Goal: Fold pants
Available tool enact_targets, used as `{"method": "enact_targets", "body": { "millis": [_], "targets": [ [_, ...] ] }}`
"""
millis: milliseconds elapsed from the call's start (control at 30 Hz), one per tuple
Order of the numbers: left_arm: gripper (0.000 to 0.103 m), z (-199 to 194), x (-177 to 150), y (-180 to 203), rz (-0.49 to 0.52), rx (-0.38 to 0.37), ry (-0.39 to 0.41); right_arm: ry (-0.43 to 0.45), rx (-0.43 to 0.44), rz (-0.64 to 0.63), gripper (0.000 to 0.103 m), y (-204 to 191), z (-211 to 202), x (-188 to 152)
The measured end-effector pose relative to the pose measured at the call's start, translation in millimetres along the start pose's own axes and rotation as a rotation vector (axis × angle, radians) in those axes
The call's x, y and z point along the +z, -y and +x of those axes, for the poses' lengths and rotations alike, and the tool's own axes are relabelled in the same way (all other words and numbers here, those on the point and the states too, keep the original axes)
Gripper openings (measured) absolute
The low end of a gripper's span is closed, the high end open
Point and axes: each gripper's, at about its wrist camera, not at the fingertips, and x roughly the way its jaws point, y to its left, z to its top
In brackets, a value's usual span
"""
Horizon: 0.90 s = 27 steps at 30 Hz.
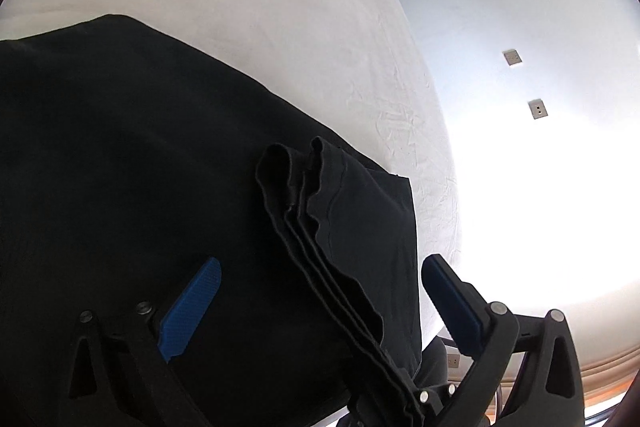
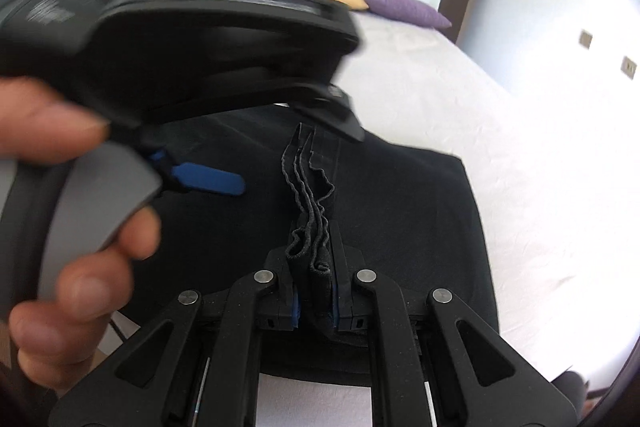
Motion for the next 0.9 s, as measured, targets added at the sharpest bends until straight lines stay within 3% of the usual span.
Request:
{"method": "enact_targets", "body": {
  "millis": [33, 100, 133, 167, 200, 333, 500, 700, 900],
  "targets": [
    [0.092, 2, 3, 0, -0.002, -0.001, -0.007, 0.009, -0.012, -0.024, 0.009, -2, -6, -3],
    [0.053, 7, 8, 1, 0.003, 0.015, -0.040, 0.025, -0.038, -0.078, 0.009, -11, -9, -4],
    [0.043, 10, 11, 1, 0.012, 0.018, -0.064, 0.034, -0.051, -0.109, 0.009, -15, -12, -5],
    [0.026, 11, 14, 0, 0.023, 0.017, -0.083, 0.043, -0.056, -0.132, 0.009, -19, -13, -5],
    [0.021, 15, 17, 1, 0.035, 0.024, -0.092, 0.052, -0.063, -0.157, 0.009, -24, -15, -5],
    [0.015, 3, 28, 1, 0.100, 0.046, -0.103, 0.076, -0.062, -0.237, 0.009, -41, -27, -10],
    [0.014, -20, 38, -9, 0.201, 0.138, -0.107, 0.090, -0.021, -0.342, 0.009, -74, -32, -9],
    [0.013, -42, 48, -41, 0.238, 0.254, -0.099, 0.063, 0.061, -0.452, 0.009, -118, -29, -14],
    [0.013, -51, 49, -66, 0.240, 0.304, -0.093, 0.030, 0.111, -0.489, 0.009, -146, -26, -18]
  ]
}}
